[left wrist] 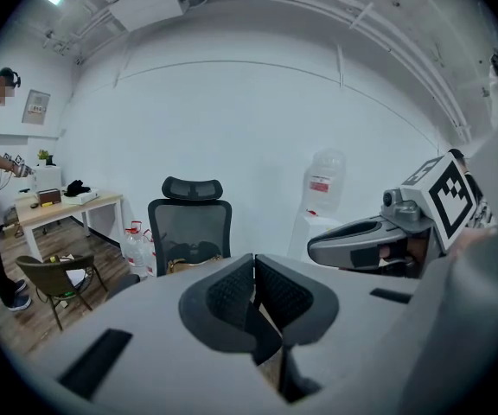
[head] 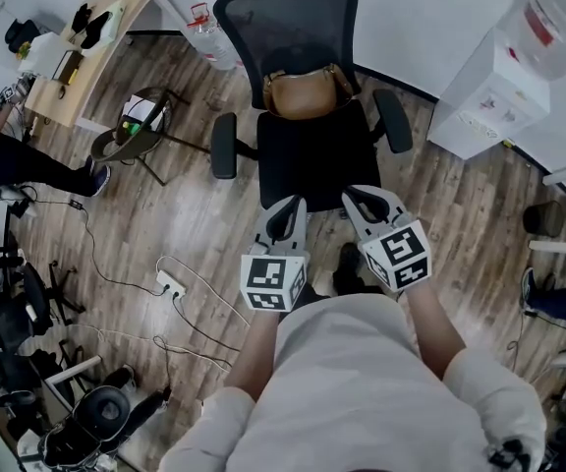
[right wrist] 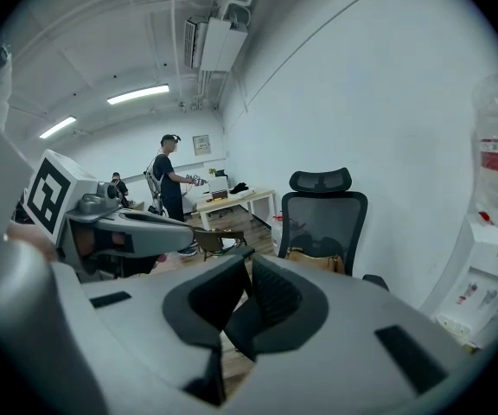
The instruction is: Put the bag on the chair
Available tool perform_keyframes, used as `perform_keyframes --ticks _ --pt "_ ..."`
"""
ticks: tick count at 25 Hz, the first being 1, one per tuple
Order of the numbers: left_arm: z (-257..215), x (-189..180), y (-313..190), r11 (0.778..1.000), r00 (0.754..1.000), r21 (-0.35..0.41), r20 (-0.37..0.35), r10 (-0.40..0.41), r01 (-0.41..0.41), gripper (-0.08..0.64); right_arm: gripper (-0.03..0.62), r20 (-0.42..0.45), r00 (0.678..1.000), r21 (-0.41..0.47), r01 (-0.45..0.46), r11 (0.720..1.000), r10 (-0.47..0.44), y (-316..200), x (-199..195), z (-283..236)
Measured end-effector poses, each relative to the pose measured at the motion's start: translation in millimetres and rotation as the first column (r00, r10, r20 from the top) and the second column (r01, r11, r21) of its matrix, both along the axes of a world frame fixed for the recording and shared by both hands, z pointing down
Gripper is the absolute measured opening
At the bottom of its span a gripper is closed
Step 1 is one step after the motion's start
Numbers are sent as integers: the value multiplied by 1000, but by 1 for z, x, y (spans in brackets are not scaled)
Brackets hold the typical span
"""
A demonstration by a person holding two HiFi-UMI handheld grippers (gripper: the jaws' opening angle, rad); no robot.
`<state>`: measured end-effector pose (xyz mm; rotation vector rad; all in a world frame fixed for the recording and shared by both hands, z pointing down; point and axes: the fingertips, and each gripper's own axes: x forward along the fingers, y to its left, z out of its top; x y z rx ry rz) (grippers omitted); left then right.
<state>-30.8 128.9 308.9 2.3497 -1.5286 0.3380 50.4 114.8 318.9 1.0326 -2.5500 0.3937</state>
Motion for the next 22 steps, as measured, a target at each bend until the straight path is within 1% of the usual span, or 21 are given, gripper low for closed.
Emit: perform_keyframes --ticks 8,22 --pt "-1 -2 6 1000 1000 -4 -20 -12 12 7 12 5 1000 3 11 1000 -11 6 0 -6" --pt "-1 10 4 1000 1000 1 0 -3 3 6 5 4 1000 10 5 1000 -5 3 15 -8"
